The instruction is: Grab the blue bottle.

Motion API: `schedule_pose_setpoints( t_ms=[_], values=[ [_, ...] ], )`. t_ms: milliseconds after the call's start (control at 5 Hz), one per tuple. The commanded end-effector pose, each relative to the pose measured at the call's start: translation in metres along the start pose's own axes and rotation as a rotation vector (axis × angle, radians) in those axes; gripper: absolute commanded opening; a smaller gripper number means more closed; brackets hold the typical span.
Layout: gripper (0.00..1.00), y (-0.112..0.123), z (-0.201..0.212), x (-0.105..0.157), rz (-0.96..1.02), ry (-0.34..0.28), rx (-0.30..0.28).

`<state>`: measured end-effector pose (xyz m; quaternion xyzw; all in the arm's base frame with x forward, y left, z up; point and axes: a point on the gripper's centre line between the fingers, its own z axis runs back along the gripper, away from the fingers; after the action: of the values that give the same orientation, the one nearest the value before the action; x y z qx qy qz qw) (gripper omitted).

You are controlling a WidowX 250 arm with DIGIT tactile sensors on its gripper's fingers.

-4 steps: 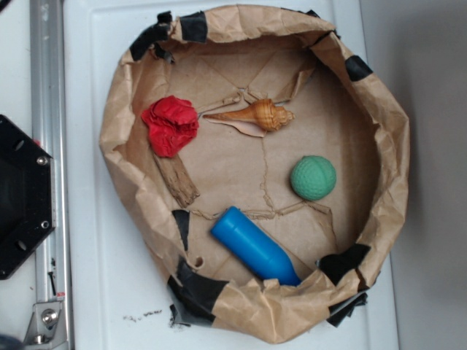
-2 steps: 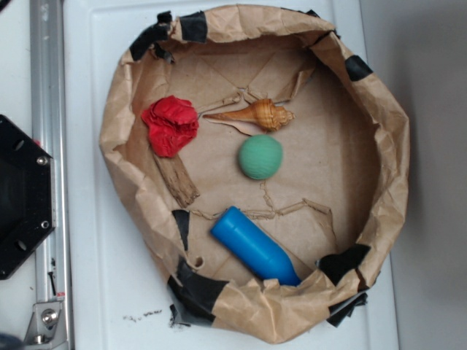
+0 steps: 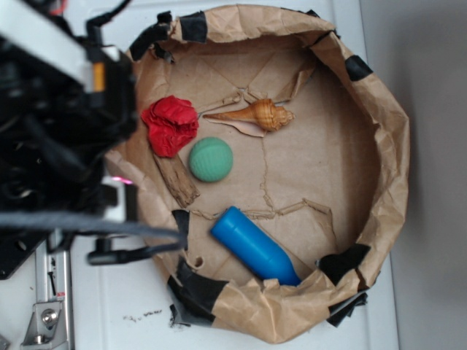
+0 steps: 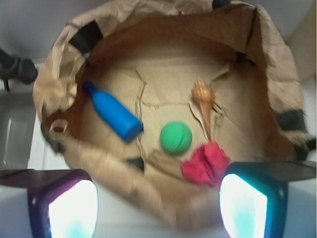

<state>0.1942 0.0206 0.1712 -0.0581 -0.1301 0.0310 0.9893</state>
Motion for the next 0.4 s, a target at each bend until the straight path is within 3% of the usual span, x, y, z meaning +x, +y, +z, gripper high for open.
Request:
schedule_pose_setpoints(
  t_ms=[0, 200],
  values=[
    [1.0, -0.007, -0.032, 0.043, -0.032, 0.062, -0.109],
    [1.0, -0.02, -0.071, 0.048, -0.084, 0.144, -0.104]
  ],
)
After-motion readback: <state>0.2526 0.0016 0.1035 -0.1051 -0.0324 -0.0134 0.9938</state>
